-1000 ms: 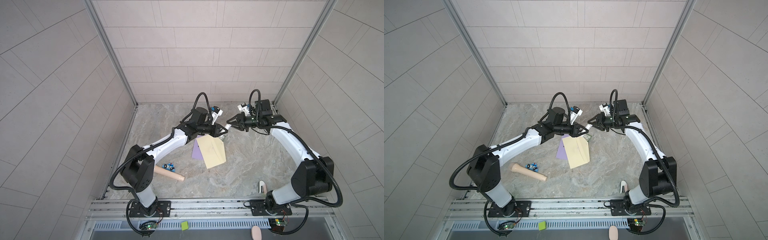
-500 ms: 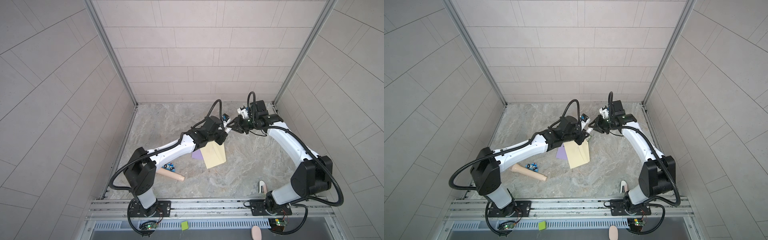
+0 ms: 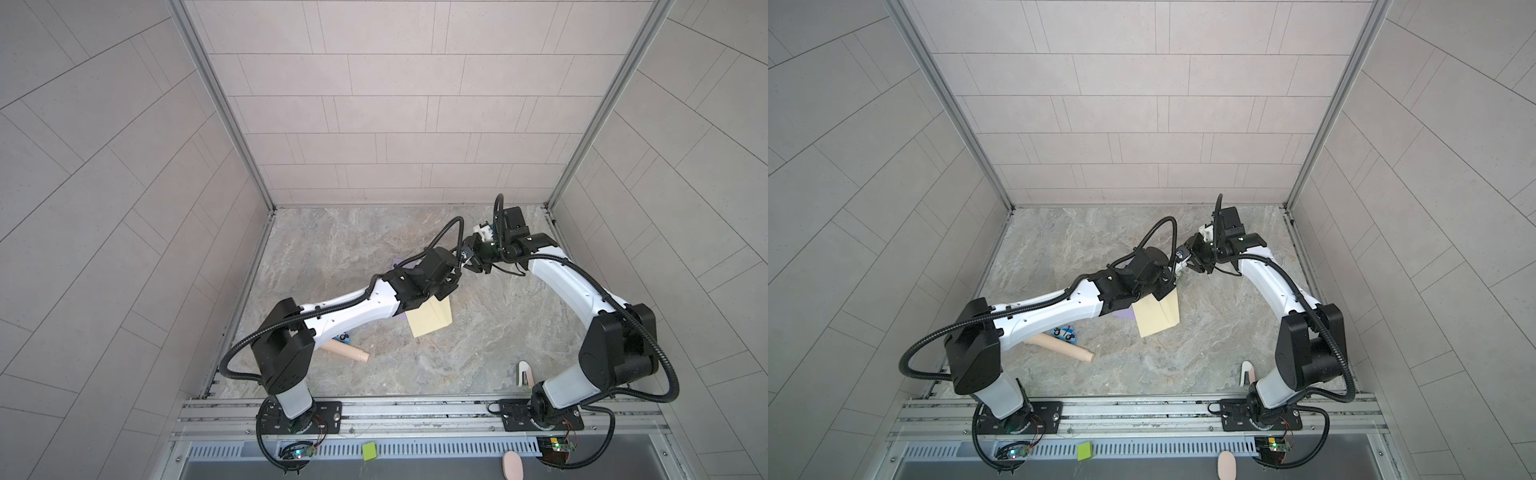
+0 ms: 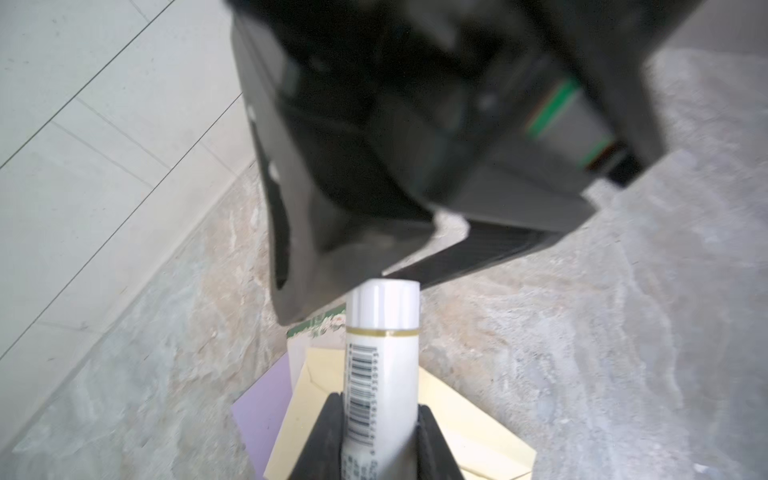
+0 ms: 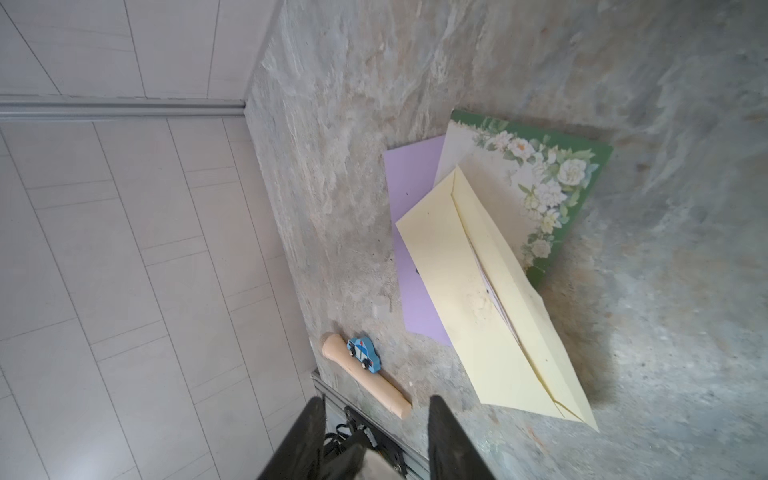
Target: Place the letter into the envelope and seal it
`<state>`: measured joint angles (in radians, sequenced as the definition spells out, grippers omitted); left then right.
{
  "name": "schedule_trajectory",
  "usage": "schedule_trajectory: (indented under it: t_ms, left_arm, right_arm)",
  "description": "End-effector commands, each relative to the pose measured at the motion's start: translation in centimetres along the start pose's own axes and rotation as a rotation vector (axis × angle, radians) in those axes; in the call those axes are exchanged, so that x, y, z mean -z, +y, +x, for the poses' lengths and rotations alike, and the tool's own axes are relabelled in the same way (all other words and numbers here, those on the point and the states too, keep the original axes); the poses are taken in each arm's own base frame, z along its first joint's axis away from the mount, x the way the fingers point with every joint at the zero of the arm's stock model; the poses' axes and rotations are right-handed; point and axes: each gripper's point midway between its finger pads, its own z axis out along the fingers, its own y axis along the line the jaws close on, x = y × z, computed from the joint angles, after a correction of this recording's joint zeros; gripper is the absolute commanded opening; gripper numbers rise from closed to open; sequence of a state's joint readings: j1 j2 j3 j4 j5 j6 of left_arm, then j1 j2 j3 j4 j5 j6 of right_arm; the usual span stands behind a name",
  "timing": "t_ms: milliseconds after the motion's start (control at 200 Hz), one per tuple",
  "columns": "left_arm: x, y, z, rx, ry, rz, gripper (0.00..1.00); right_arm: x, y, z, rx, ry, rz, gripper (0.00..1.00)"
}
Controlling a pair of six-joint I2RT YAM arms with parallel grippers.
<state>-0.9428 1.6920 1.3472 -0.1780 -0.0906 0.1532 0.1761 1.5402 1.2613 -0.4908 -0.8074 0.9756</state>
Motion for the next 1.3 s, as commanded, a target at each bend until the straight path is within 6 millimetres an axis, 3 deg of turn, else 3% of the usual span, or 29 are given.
schedule_trajectory:
  t_ms: [0, 115, 230, 335, 706, 1071, 1296]
  left_arm:
    - [3.1, -0.5, -4.2, 0.175, -0.109, 0.259, 0.00]
    - [3.4, 0.3, -4.0, 0.371, -0.079, 0.455, 0.00]
    - [3.6, 1.2, -4.1, 0.516, -0.097, 0.591, 0.00]
    - [3.6, 1.5, -4.5, 0.612, -0.115, 0.669, 0.00]
    - [3.2, 1.9, -4.7, 0.625, -0.130, 0.652, 0.00]
    - [2.2, 2.5, -3.8, 0.616, -0.104, 0.579, 0.00]
    - [1.6, 2.8, -3.8, 0.419, -0.095, 0.296, 0.00]
  right_arm:
    - [3.2, 4.4, -1.7, 0.145, -0.087, -0.178, 0.51]
    - [5.7, 5.8, -1.7, 0.225, -0.097, -0.254, 0.53]
    - [6.7, 6.0, -1.0, 0.269, -0.065, -0.264, 0.54]
    - [6.8, 5.6, -0.3, 0.292, -0.046, -0.246, 0.54]
    - [5.3, 6.3, 1.1, 0.332, 0.018, -0.255, 0.52]
    - [4.6, 6.1, 2.1, 0.349, 0.053, -0.231, 0.20]
    - [2.9, 3.1, 1.5, 0.328, 0.012, -0.020, 0.04]
